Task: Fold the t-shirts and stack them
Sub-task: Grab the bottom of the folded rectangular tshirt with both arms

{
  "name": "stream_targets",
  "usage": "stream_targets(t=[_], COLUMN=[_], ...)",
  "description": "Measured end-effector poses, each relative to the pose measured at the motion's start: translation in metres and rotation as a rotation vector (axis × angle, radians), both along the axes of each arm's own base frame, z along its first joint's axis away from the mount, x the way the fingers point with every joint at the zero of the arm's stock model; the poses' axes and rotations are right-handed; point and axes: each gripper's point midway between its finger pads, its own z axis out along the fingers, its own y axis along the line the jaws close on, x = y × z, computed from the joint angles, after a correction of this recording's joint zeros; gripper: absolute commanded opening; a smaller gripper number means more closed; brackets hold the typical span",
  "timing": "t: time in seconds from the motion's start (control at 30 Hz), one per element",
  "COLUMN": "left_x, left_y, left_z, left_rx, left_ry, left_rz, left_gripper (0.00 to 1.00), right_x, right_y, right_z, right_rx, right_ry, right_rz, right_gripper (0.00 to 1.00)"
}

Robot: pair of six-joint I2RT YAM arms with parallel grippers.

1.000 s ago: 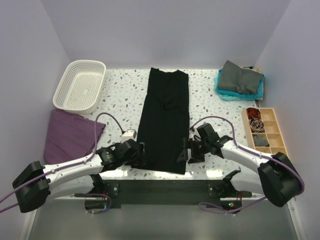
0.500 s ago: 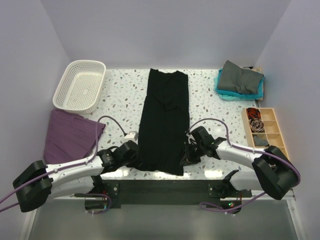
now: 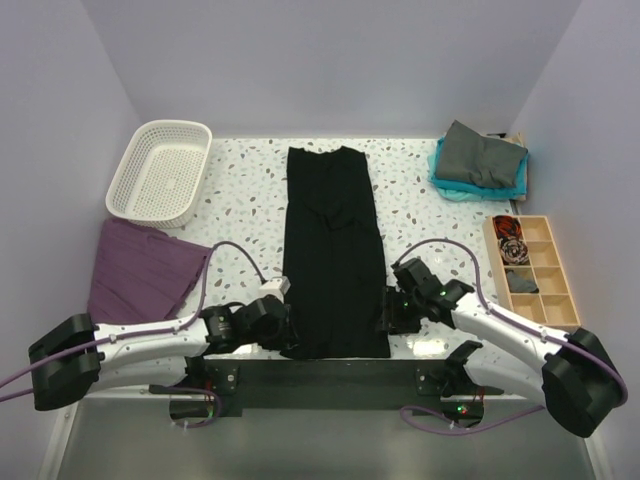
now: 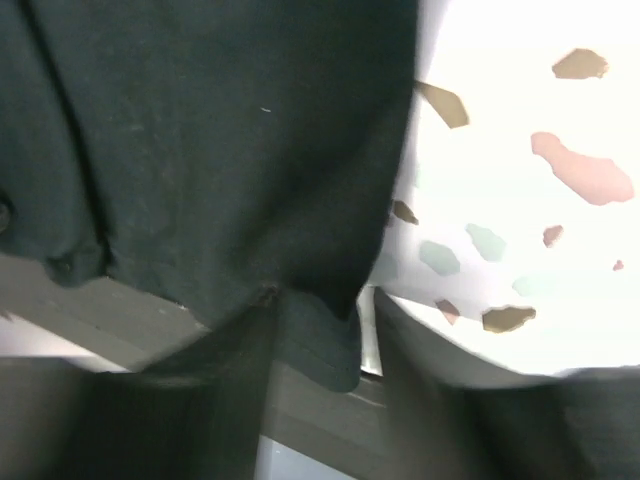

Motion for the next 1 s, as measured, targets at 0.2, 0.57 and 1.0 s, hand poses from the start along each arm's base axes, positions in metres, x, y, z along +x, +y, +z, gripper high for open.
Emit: stream_targets(t=[0.2,0.57,1.0], left_x=[-0.002,-0.004,-0.016], left_y=[-0.013,-0.008,-0.002], left_z=[0.01,0.007,-0.001], left_rx=[-0.057,-0.059,-0.034], left_ry=[-0.004,0.011,0.049], left_rz=[0.001,0.023,0.028], left_gripper=[0.57,0.42,0.0], right_x=[-0.004,-0.024,-0.039], right_y=[-0.009,0.0,0.003], right_z=[0.0,-0.003,-0.012], right_rx=[-0.033,0.067,0.097], right_ry=[0.003,0.071,0.134], right_rz=[-0.02,-0.014,0.01], right_gripper=[0.63,0.54,0.0])
